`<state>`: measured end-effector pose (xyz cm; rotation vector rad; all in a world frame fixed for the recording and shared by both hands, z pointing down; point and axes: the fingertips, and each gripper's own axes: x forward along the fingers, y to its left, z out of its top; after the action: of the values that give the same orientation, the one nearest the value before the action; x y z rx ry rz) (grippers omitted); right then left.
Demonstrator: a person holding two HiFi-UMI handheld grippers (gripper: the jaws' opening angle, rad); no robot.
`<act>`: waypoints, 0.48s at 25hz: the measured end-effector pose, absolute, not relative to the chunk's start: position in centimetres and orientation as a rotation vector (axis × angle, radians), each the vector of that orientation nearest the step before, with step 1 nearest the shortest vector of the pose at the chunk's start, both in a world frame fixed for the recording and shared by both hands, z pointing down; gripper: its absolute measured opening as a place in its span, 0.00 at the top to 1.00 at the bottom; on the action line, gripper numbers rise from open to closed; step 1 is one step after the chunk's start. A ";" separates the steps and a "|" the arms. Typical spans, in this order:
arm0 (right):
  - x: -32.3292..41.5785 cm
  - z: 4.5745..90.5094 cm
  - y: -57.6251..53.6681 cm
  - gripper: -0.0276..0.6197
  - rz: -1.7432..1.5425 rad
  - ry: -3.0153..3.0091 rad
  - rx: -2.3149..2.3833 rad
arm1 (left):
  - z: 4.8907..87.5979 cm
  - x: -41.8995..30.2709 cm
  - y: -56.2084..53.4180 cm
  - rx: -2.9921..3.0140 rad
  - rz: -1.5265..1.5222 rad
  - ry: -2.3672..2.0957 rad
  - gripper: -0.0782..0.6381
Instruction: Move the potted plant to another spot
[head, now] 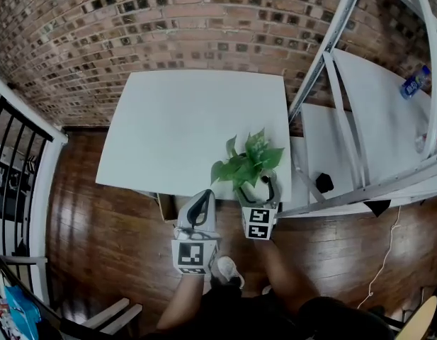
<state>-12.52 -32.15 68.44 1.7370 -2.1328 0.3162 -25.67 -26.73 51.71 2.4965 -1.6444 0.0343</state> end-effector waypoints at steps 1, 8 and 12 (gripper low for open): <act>-12.4 67.6 -30.9 0.28 0.296 -2.142 1.715 | 51.7 -25.6 -26.4 2.482 0.041 -1.648 0.87; -8.9 59.4 -26.7 0.79 0.184 -2.232 1.798 | 50.6 -23.0 -25.2 2.497 0.051 -1.653 0.87; -8.1 55.6 -25.7 0.95 0.129 -2.284 1.856 | 50.6 -20.7 -23.7 2.510 0.054 -1.642 0.87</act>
<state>-8.06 -25.71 55.63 1.8564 -2.2839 0.1293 -20.73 -23.69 50.60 2.5098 -1.6420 0.0541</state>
